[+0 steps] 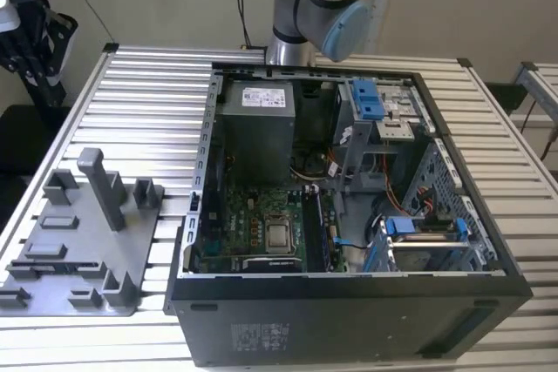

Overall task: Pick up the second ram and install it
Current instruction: 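Reach for the second ram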

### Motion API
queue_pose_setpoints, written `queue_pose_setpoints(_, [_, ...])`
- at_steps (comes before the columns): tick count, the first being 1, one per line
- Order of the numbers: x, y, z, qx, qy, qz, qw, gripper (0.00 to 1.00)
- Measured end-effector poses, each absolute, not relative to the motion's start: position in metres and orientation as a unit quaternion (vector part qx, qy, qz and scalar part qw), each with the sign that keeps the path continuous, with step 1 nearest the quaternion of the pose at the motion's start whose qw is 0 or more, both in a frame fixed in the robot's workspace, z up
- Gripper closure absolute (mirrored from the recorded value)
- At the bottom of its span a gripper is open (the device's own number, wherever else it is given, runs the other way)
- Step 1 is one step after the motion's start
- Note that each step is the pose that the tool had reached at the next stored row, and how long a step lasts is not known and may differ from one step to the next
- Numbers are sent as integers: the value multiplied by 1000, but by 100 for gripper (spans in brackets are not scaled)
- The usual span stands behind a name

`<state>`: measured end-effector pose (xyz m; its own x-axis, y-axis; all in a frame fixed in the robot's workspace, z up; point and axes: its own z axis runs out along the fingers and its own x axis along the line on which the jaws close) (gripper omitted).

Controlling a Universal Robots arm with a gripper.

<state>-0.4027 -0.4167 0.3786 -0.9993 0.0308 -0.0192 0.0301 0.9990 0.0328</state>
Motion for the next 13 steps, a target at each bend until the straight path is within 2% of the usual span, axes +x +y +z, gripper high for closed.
queue_pose_setpoints(13, [-403, -449, 378, 15, 1000, 16, 10, 89])
